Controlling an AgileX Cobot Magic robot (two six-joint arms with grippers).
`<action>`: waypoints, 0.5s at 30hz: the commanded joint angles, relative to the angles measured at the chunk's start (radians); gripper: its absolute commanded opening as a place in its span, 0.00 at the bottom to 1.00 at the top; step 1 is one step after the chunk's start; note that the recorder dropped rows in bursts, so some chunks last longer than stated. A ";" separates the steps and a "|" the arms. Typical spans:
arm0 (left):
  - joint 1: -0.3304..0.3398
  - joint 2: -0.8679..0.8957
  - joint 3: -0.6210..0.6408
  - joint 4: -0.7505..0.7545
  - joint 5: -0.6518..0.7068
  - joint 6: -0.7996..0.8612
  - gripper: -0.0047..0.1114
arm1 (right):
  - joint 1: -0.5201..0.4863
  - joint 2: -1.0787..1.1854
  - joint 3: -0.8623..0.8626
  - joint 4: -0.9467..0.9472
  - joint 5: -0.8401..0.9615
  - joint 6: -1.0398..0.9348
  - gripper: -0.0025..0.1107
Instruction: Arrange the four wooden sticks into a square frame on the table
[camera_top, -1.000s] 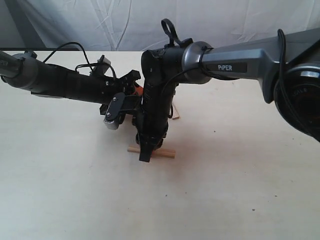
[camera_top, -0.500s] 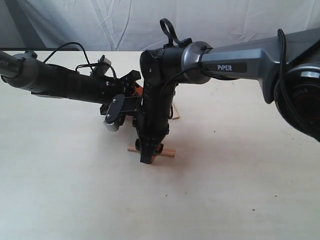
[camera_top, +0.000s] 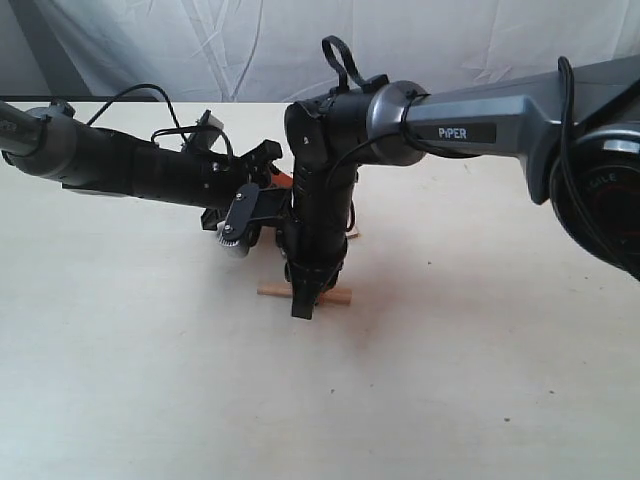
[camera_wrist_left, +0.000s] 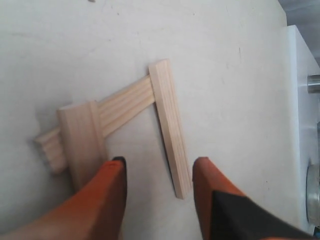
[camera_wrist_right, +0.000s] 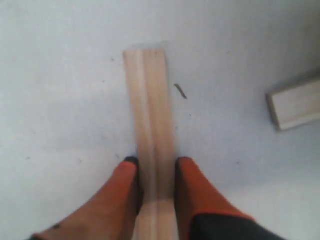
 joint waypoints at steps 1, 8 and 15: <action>-0.003 0.003 -0.002 0.003 0.018 -0.002 0.40 | -0.001 0.029 0.004 -0.031 0.055 -0.021 0.03; -0.003 0.003 -0.002 0.003 0.020 -0.002 0.40 | -0.017 -0.010 -0.021 -0.315 0.000 -0.052 0.02; -0.001 0.003 -0.002 0.003 0.025 -0.002 0.40 | -0.032 -0.037 -0.021 -0.361 -0.166 -0.230 0.02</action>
